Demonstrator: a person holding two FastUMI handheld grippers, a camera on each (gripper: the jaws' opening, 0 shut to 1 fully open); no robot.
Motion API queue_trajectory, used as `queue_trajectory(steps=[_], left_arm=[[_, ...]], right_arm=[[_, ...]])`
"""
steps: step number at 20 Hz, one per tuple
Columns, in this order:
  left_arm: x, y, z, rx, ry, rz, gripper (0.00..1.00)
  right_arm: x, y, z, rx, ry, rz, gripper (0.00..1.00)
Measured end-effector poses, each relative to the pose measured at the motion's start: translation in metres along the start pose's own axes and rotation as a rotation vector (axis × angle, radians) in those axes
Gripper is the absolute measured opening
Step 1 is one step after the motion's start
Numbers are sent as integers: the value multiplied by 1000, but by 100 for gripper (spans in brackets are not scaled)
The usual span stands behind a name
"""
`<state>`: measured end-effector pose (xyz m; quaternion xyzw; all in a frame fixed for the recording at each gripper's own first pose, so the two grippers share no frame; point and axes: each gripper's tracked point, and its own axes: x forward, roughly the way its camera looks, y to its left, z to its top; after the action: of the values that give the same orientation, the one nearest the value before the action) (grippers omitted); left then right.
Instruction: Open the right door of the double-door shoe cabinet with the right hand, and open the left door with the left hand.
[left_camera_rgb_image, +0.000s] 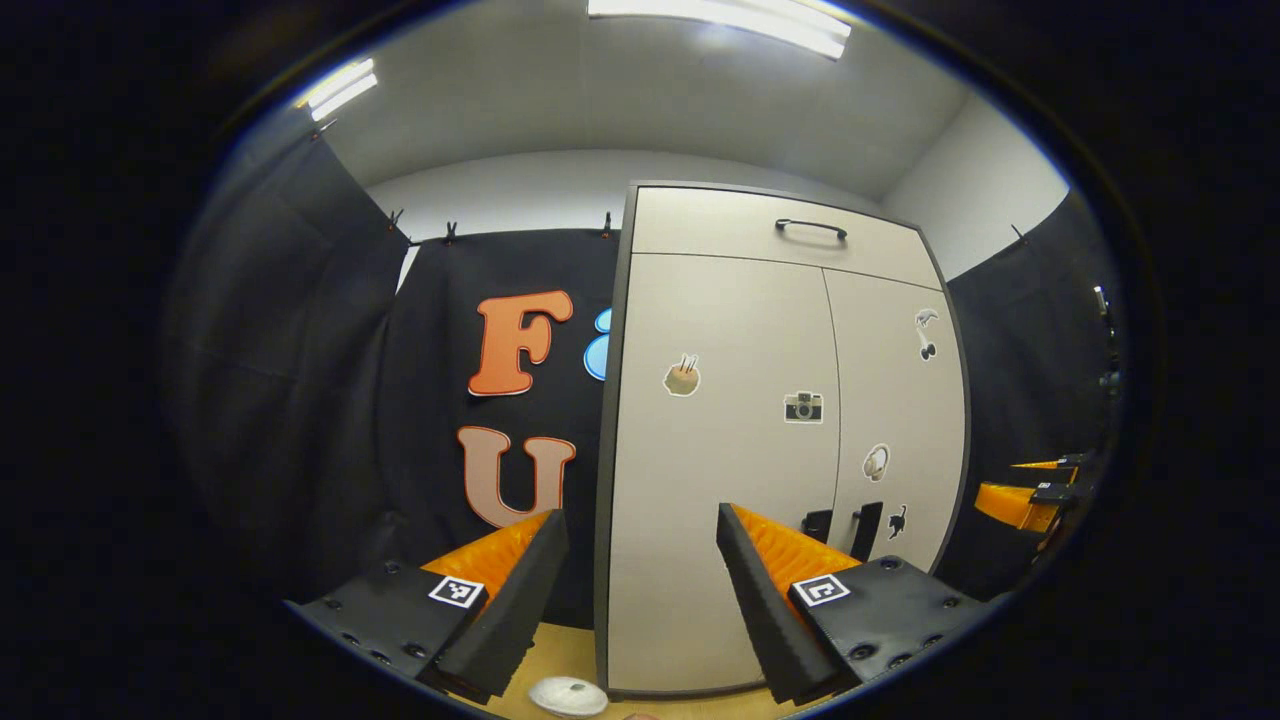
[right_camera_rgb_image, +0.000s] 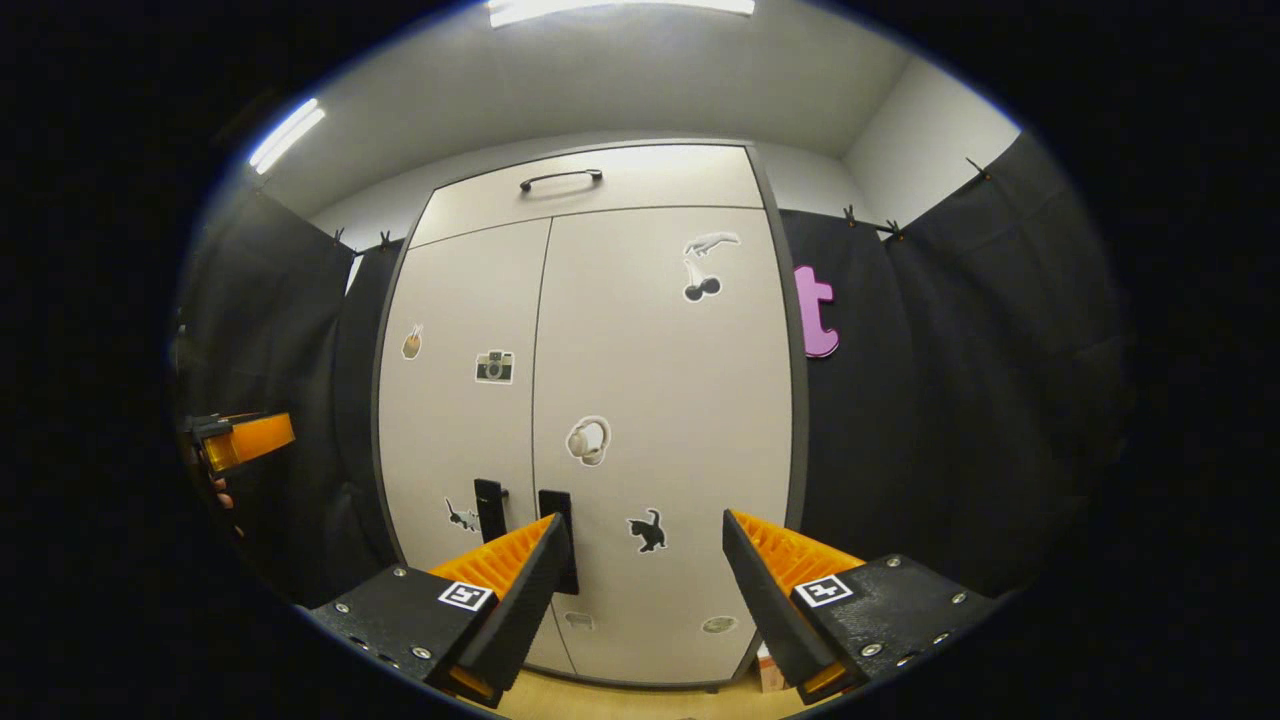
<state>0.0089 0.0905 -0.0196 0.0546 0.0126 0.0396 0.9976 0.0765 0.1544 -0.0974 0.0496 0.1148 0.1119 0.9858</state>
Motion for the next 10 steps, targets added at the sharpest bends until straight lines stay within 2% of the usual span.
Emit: queue_trajectory(steps=[5,10], left_arm=[[1,29,-8,10,10,27,96],[4,62,-14,16,24,58,96]], right_arm=[[48,33,-43,39,103,41,93],[85,57,-82,78,204,50,87]])
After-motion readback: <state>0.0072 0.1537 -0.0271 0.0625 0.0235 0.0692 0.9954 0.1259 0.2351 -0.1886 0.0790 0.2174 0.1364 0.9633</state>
